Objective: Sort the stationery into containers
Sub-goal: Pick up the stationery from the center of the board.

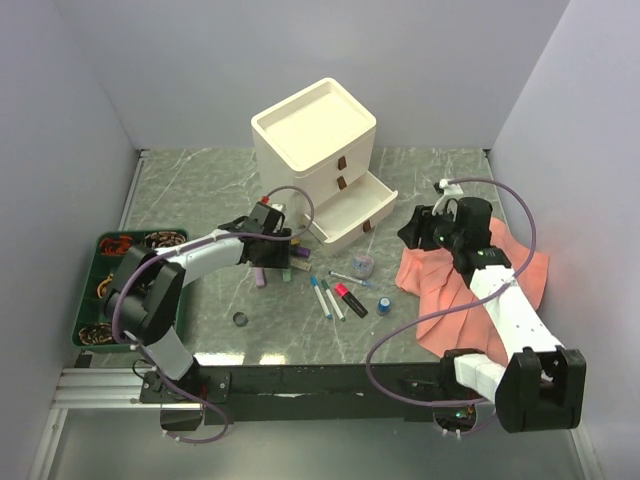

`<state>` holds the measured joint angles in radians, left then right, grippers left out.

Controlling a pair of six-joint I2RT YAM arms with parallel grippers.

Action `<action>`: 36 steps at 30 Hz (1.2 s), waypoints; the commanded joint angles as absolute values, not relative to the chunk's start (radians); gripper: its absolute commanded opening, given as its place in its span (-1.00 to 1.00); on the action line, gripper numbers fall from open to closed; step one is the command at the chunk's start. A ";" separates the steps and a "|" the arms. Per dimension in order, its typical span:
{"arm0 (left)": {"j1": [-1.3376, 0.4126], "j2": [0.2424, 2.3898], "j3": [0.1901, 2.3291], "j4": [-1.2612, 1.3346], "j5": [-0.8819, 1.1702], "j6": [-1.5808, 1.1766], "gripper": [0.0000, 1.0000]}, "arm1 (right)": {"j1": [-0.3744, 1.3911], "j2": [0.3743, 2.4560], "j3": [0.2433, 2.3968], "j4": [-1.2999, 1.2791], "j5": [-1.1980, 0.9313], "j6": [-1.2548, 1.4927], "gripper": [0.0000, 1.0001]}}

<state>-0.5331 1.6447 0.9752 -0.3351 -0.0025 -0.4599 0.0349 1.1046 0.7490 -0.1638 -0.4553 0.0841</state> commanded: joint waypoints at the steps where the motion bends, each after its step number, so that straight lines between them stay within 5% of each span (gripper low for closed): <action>1: -0.577 1.677 1.022 -0.307 -0.051 -0.486 0.24 | 0.037 1.042 0.724 -0.170 -0.446 0.072 0.17; 8: -0.612 1.738 1.034 -0.298 -0.094 -0.479 0.28 | 0.035 1.008 0.696 -0.164 -0.442 0.077 0.17; 10: -0.614 1.755 1.038 -0.302 -0.095 -0.474 0.13 | 0.035 1.000 0.690 -0.161 -0.443 0.084 0.17; 15: -0.627 1.753 1.028 -0.310 -0.081 -0.460 -0.98 | 0.035 0.994 0.686 -0.160 -0.443 0.084 0.17; 28: -0.634 1.453 1.052 -0.503 0.050 -0.233 -0.99 | 0.032 1.023 0.735 -0.186 -0.428 0.051 0.15; 36: -0.689 1.528 1.255 -0.315 0.094 -0.034 -0.99 | 0.012 1.061 0.741 -0.153 -0.410 0.067 0.15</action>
